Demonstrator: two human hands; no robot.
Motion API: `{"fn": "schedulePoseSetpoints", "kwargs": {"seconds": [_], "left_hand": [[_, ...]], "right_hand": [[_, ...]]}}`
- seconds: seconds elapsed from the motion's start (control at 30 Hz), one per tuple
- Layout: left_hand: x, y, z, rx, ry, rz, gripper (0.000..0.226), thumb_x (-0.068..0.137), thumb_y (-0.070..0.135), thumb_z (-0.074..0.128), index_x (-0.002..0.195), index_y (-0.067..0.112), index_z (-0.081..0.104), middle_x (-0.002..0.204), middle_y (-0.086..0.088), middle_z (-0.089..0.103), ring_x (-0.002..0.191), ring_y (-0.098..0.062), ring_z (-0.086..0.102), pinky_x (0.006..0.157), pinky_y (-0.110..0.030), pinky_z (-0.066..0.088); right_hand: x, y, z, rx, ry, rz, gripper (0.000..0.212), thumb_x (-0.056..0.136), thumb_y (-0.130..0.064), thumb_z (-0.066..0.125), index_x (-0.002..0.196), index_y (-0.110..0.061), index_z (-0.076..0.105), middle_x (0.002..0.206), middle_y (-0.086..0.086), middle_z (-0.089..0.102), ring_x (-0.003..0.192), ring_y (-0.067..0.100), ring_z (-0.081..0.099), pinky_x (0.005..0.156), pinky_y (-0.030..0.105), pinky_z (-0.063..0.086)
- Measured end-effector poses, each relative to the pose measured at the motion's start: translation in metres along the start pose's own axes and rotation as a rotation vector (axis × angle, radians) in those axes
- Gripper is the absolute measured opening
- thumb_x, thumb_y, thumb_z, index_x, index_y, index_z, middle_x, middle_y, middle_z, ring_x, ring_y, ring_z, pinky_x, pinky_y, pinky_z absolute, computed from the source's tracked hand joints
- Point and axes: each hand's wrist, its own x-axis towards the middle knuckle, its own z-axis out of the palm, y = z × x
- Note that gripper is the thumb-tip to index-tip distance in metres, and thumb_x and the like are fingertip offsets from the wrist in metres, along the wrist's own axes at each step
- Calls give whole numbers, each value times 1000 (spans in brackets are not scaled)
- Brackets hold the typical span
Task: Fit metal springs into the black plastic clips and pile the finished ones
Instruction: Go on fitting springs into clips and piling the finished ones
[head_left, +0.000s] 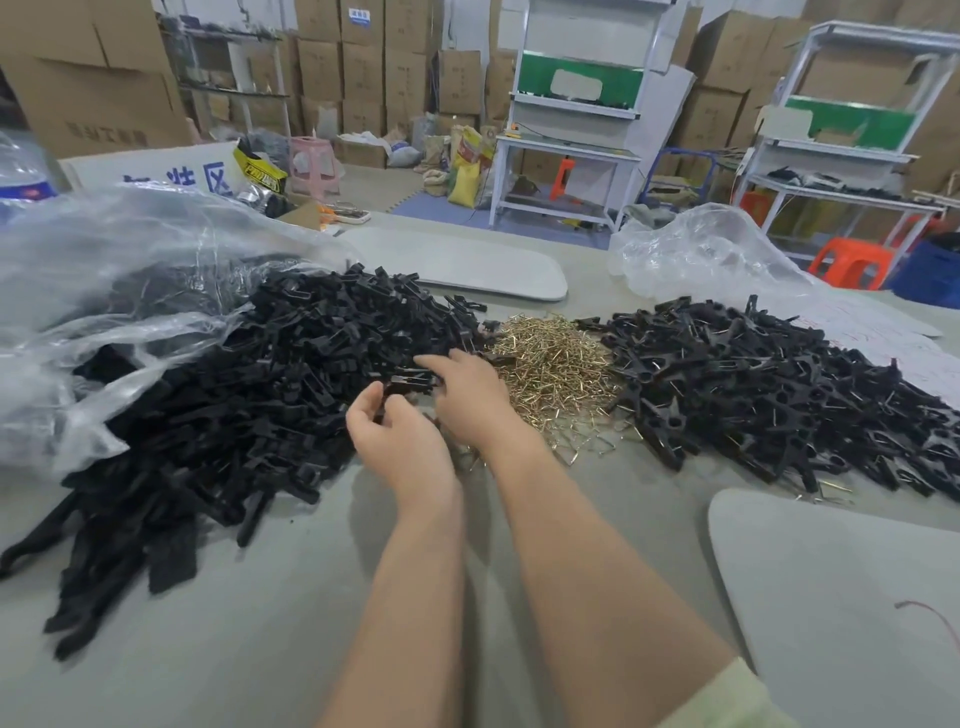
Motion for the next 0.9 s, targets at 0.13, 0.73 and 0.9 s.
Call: {"fn": "schedulePoseSetpoints", "kwargs": {"seconds": [0.13,0.73,0.9], "left_hand": [[-2,-2,2,-14,-1,39,24,91,7,42,108,20,54,118,-3,55,94,-12,56,79,-22,48],[-16,-15,11,376,-575,169,23,96,11,50,112,-1,62,113,-19,65,108,-30,61,98,-46,47],[-17,-20,9,353,-638,71,23,94,7,55,80,23,63,81,-4,69,82,-25,66,90,-48,53]], "right_hand": [[3,1,11,-78,31,127,39,94,-19,47,130,-34,52,138,8,39,128,31,36,107,48,24],[-51,30,-32,620,332,92,16,90,-8,56,86,-24,60,86,-4,65,71,6,59,62,14,44],[-74,52,-31,602,293,-9,26,92,-1,53,110,-10,68,90,-8,65,82,2,61,78,13,48]]}}
